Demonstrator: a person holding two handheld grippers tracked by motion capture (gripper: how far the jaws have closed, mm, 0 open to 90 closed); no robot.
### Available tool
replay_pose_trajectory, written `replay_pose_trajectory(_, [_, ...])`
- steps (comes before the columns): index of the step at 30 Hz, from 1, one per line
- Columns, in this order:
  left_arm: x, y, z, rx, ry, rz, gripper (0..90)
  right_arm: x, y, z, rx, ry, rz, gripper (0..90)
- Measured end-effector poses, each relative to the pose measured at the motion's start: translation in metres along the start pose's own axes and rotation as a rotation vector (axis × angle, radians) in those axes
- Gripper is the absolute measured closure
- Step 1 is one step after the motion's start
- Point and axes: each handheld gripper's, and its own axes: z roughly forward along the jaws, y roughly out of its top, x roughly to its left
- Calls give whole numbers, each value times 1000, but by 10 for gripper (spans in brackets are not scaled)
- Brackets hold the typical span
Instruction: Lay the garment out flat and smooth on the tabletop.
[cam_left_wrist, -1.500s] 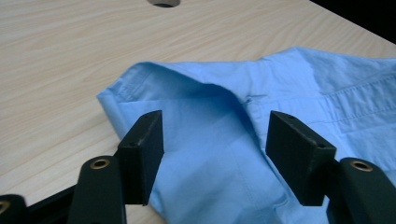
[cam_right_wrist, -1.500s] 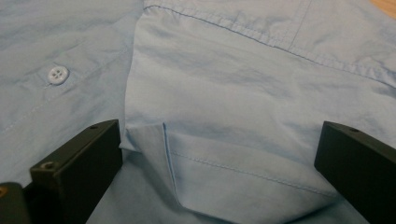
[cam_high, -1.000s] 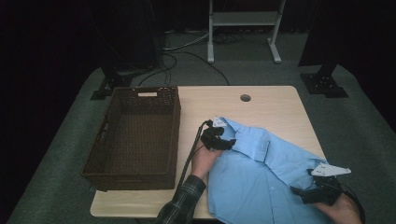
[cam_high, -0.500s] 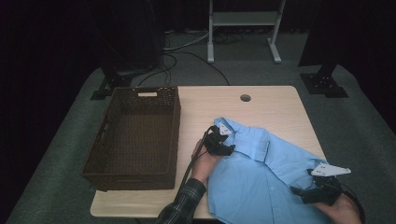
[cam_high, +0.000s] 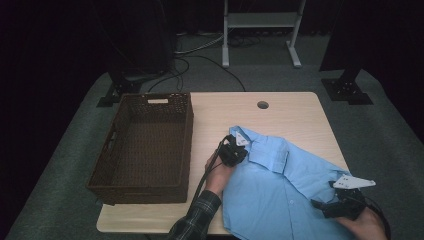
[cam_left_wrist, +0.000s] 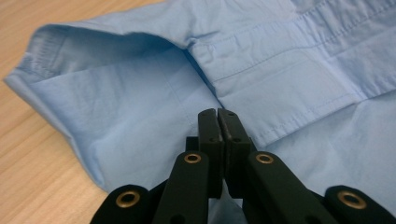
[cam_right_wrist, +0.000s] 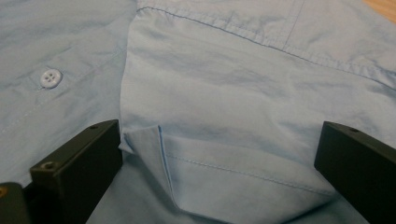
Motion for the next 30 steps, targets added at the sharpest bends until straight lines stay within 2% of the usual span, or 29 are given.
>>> replay_pose_trajectory(4, [5,2,-10,-39,7,-29,892,0,0,0,0,-1,1,0])
replay_pose_trajectory(12, [11,3,-24,-74,32,-52,892,0,0,0,0,-3,2,0])
replay_pose_trajectory(24, [27,-5,-42,-78,112,-96,892,0,0,0,0,-5,2,0])
replay_pose_trajectory(30, [33,-12,-46,-72,138,-118,892,-2,-3,-3,0,-11,8,0])
